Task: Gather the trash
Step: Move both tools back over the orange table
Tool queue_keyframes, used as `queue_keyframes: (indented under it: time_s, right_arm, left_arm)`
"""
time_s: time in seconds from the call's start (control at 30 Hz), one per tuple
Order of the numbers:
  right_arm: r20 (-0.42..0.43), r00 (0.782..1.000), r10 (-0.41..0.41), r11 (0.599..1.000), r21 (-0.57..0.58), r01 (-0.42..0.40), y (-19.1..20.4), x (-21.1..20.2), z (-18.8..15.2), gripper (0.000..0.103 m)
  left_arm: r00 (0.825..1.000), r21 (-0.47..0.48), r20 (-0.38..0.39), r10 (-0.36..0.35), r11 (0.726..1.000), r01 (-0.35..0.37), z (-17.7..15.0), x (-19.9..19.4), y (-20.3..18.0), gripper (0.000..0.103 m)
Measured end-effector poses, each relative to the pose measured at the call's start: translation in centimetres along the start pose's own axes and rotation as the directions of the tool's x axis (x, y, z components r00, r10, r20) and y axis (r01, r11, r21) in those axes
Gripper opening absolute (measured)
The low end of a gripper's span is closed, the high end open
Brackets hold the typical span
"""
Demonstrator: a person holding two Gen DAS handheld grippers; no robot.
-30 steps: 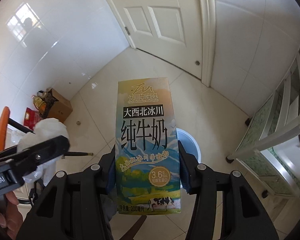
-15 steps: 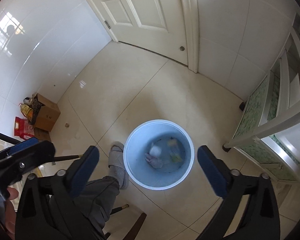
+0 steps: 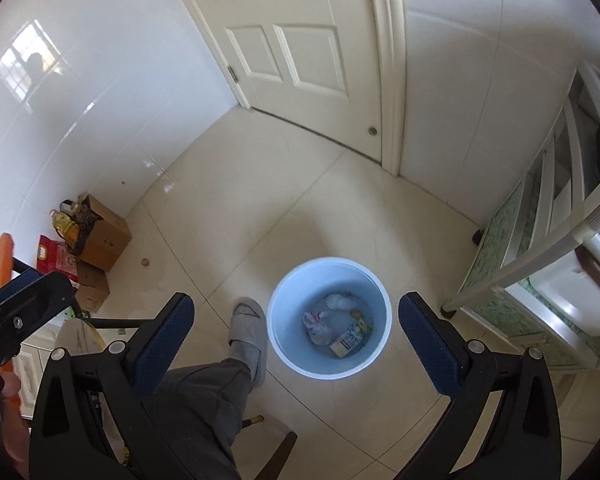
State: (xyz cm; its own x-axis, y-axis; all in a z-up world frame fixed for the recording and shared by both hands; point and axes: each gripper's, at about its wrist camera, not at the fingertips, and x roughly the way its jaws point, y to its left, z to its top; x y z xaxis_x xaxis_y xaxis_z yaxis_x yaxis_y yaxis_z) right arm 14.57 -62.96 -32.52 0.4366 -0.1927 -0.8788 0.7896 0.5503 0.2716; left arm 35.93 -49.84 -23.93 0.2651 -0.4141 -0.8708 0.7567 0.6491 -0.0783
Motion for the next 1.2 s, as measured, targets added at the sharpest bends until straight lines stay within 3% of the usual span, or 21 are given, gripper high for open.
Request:
queue_keyframes:
  time_s: [0.23,0.47,0.63,0.77,1.0,1.2]
  right_arm:
    - [0.130,0.989,0.070,0.994,-0.090,-0.058,5.9,-7.3,0.3,0.103]
    - [0.225,0.959,0.171,0.969,-0.214,-0.122,13.1,-13.0,-0.3,0.103]
    - [0.255,0.933,0.255,0.935,-0.311,-0.170,18.7,-16.4,-1.3,0.103]
    - [0.264,0.911,0.318,0.895,-0.401,-0.196,23.5,-18.6,-2.7,0.103]
    - [0.267,0.858,0.439,0.809,-0.532,-0.249,30.9,-22.2,-5.3,0.103]
    - [0.237,0.814,0.530,0.731,-0.613,-0.298,34.9,-24.1,-7.5,0.103]
  left_arm:
    - [0.987,-0.044,0.160,0.006,0.999,0.001,-4.5,-11.0,3.8,0.096]
    - [0.943,-0.116,0.314,0.105,0.991,-0.072,-10.2,-21.7,8.6,0.098]
    - [0.898,-0.195,0.390,0.202,0.972,-0.134,-14.7,-28.1,12.0,0.100]
    - [0.847,-0.291,0.438,0.303,0.939,-0.185,-19.6,-33.5,15.2,0.102]
    - [0.784,-0.436,0.445,0.433,0.869,-0.233,-27.1,-40.2,19.1,0.102]
    - [0.721,-0.507,0.454,0.523,0.817,-0.273,-31.8,-43.8,19.3,0.102]
